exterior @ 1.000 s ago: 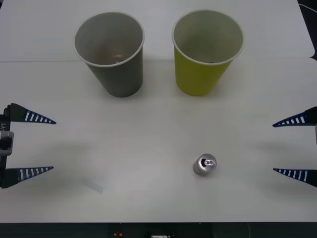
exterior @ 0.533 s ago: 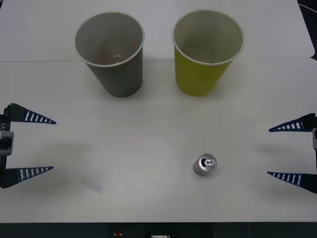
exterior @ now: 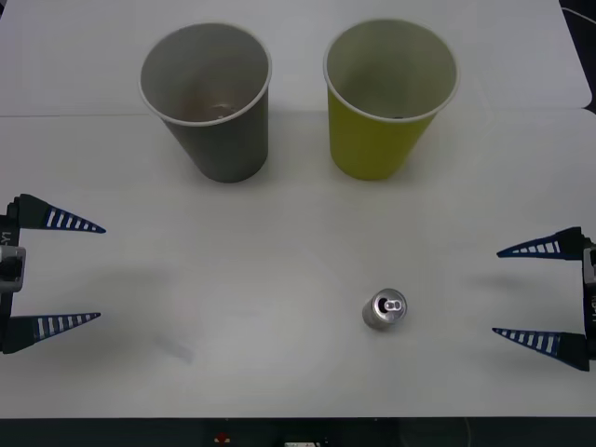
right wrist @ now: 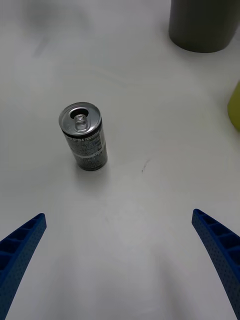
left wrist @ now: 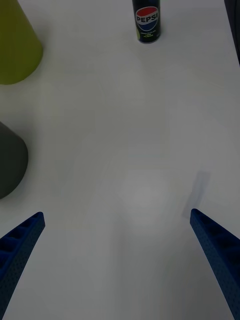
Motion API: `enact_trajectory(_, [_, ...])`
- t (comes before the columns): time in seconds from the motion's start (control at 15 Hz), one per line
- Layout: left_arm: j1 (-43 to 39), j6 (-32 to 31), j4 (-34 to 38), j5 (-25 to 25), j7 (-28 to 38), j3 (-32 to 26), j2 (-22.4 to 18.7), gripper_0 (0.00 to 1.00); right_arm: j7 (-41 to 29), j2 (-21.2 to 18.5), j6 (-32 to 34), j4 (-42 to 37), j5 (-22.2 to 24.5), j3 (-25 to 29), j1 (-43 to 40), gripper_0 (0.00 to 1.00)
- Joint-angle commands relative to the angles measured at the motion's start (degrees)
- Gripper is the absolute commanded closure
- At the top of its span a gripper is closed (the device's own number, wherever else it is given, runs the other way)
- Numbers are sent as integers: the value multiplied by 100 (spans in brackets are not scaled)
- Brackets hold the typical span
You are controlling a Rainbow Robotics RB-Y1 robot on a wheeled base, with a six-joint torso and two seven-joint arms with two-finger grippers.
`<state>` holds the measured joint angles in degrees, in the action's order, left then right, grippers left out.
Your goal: Put the can into the green bin and the plastic bottle into the gray bin
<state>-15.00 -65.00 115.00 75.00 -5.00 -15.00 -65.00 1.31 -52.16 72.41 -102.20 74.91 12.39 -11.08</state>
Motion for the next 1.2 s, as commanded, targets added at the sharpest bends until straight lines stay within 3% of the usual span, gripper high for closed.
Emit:
enact_trajectory(0.07, [0, 0, 0, 0, 0, 0, 0, 0, 520, 365, 10, 314, 6, 0, 44, 0])
enact_trajectory(0.33, [0, 0, 0, 0, 0, 0, 0, 0, 1170, 883, 71, 807, -3, -70, 150, 0])
enact_trajectory(0.8, [0, 0, 0, 0, 0, 0, 0, 0, 2322, 1340, 115, 2169, -425, -624, 642, 0])
enact_trajectory(1.2, [0, 0, 0, 0, 0, 0, 0, 0, 2638, 2061, 493, 2969, -416, -624, 932, 0])
